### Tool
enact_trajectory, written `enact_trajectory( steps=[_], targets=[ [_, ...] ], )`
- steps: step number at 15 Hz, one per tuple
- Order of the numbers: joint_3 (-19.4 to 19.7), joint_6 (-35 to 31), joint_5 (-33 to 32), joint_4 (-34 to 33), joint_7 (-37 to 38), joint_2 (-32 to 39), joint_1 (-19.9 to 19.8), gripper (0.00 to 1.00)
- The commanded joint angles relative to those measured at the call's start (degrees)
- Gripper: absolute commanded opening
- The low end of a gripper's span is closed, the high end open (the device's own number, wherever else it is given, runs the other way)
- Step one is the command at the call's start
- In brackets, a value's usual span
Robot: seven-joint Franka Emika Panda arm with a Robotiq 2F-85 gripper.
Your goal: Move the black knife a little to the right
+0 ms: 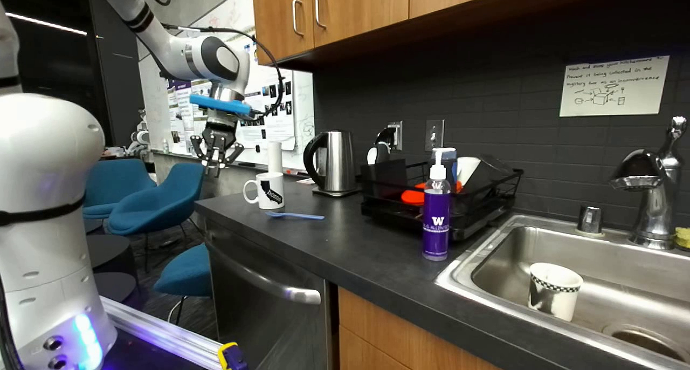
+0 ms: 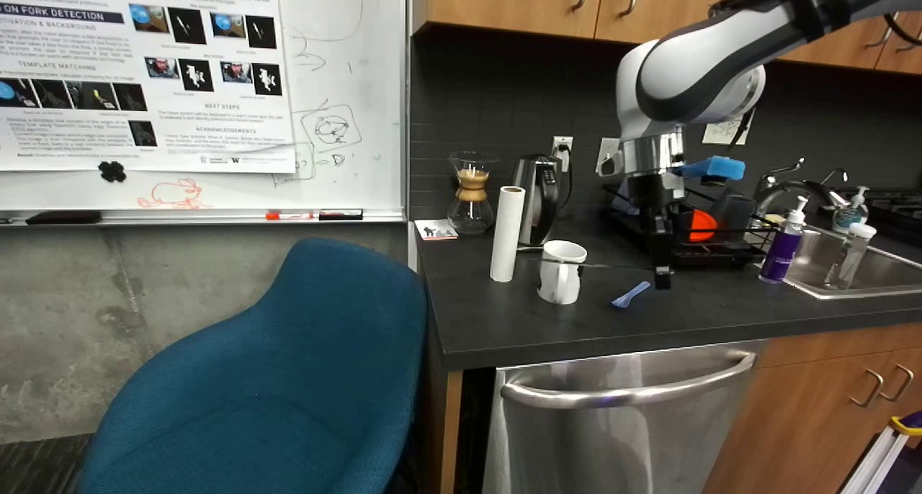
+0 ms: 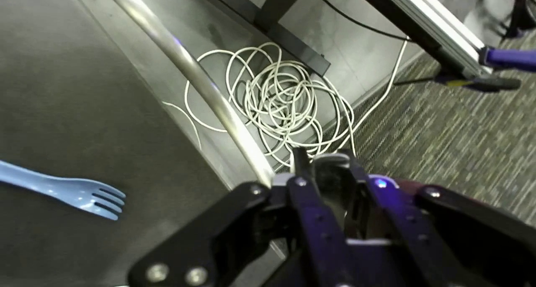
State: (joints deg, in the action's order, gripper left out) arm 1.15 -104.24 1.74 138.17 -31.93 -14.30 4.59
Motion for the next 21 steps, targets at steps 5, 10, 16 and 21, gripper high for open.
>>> enact_trajectory(
  steps=[5,10,16,21],
  targets=[
    [5.9,0.1,-13.5,-2.8,-27.9,-1.0,-3.6,0.05],
    [8.3,-5.3,-15.5,-1.8,-45.3,-1.7,-5.0,0.05],
    [10.2,-12.0,-14.1,-2.2,-61.6,-1.2,-5.9,0.05],
    [10.9,-17.5,-15.1,-2.1,-68.7,-0.6,-7.8,0.05]
  ],
)
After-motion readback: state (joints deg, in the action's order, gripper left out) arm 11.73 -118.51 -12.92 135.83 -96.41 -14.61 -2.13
